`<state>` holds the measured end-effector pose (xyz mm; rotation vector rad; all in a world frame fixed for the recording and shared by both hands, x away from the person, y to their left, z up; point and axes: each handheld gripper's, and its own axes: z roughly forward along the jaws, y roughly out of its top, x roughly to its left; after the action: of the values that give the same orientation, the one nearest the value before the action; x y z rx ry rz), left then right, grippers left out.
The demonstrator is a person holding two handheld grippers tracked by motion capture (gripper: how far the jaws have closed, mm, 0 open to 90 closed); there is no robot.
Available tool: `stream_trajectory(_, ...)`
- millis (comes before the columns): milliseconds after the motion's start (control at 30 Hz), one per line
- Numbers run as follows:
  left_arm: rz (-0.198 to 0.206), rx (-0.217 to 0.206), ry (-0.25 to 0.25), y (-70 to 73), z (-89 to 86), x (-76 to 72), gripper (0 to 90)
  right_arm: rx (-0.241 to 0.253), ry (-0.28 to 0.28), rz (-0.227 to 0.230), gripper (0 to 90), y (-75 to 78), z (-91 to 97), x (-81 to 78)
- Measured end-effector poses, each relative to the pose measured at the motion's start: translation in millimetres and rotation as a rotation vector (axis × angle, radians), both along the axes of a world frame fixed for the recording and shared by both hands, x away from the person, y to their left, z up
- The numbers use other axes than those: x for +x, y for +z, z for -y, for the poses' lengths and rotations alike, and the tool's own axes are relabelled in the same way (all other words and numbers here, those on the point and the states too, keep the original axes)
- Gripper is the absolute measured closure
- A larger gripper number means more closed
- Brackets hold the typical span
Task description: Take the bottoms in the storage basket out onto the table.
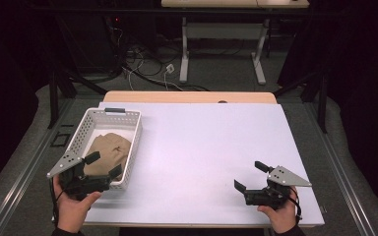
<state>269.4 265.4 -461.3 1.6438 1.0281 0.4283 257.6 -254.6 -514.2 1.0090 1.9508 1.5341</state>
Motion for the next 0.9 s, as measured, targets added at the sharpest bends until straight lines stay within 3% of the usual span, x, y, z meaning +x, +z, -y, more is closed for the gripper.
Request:
stream_trajectory(367, -0.075, 0.005, -0.022, 0.1, -0.9, 16.5, 0.5, -0.015, 0.007, 0.001, 1.0, -1.4, -2.0, 0.7)
stream_trajectory(533, -0.098, 0.015, -0.01, 1.2, -1.5, 24.0, 0.5, -0.023, 0.009, -0.002, 1.2, -1.5, -2.2, 0.3)
stream_trajectory(900, -0.108, 0.037, -0.007, 6.9, -3.2, 31.4, 0.5, -0.02, 0.008, -0.002, 1.3, -1.7, -2.0, 0.8)
